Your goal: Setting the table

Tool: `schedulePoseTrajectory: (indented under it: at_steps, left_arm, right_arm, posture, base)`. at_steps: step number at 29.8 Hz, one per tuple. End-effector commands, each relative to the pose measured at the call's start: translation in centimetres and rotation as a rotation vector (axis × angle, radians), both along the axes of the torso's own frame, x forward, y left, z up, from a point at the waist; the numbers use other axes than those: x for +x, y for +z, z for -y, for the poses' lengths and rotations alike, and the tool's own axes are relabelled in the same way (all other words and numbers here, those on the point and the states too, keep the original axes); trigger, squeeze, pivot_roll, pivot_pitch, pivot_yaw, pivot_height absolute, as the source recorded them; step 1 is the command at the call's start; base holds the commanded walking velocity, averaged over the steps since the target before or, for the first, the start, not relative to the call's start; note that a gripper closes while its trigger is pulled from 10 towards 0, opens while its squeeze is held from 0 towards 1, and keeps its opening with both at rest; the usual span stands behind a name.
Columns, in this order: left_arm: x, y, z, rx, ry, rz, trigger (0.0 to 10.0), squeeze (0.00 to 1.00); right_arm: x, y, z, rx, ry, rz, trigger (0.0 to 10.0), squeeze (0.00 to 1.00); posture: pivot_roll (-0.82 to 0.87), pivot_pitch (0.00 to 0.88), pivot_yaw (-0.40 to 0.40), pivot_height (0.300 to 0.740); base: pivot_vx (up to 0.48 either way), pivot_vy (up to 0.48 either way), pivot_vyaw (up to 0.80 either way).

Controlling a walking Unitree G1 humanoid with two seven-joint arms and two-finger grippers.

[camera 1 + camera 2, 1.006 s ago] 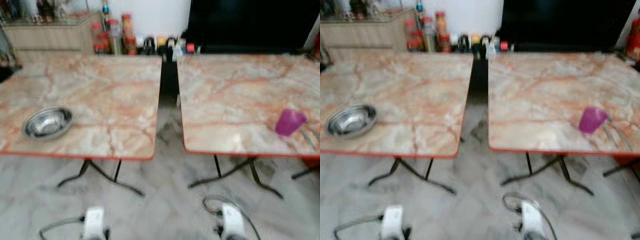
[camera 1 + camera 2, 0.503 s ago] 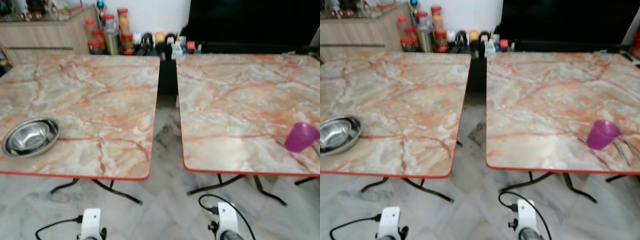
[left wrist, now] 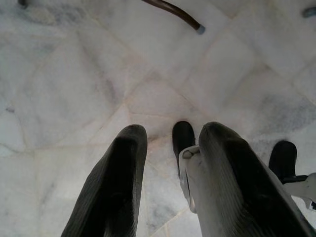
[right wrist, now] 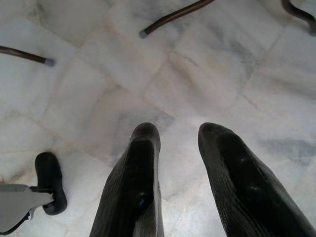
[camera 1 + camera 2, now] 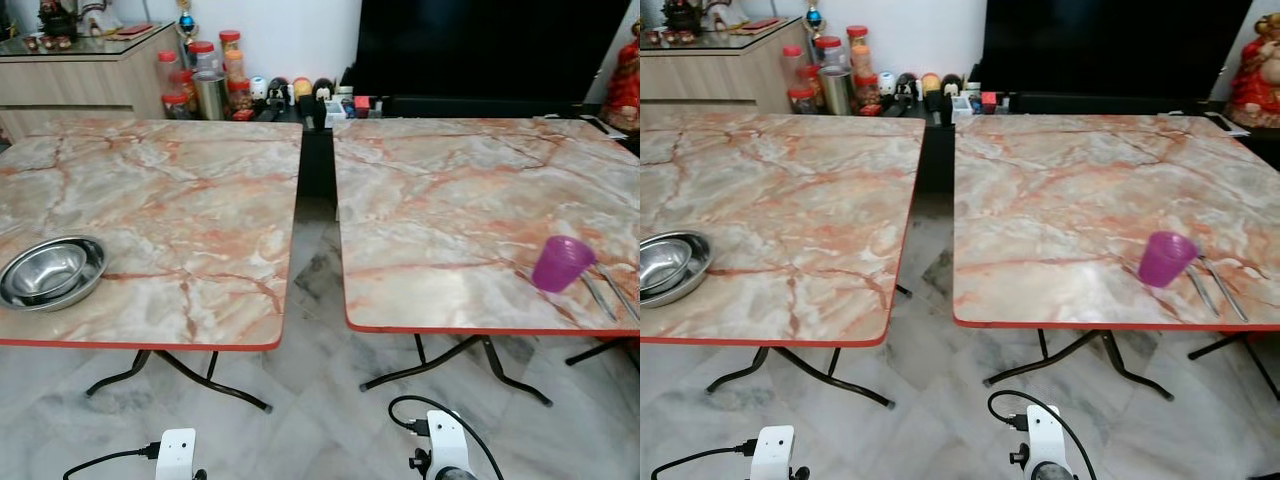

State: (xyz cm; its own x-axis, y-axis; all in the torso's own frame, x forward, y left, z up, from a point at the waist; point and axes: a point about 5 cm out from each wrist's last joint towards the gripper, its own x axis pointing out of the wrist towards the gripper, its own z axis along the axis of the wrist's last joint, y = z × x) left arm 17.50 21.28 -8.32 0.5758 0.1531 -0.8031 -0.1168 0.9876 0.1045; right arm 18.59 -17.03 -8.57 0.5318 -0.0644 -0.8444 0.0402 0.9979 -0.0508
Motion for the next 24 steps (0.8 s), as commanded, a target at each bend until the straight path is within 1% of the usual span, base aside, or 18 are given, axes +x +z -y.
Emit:
schedulePoseTrajectory:
  at_steps: [1,5,10,24]
  left_arm:
    - [0.03,0.01,-0.16,0.003,0.005,-0.009,10.0,0.00]
    - [-0.25,-0.06,-0.48,0.010,0.019,-0.018,10.0,0.00]
    - [-0.45,-0.15,-0.48,0.006,0.029,-0.022,10.0,0.00]
    - [-0.33,-0.14,-0.36,0.003,0.030,-0.022,10.0,0.00]
  right_arm:
    - [0.35,0.20,0.20,0.003,-0.009,0.018,10.0,0.00]
    - [0.34,0.20,0.23,0.003,-0.015,0.020,10.0,0.00]
    - [0.40,0.23,0.18,0.004,-0.012,0.021,10.0,0.00]
    - [0.67,0.37,0.20,-0.005,-0.021,0.030,10.0,0.00]
  posture:
    - [-0.01,0.000,-0.031,0.740]
    - [-0.01,0.000,-0.032,0.740]
    - [-0.01,0.000,-0.034,0.740]
    - [-0.03,0.000,-0.023,0.740]
  base:
    - [0.000,-0.259,0.00]
    - [0.000,-0.279,0.00]
    - [0.000,-0.289,0.00]
    - [0.000,-0.336,0.00]
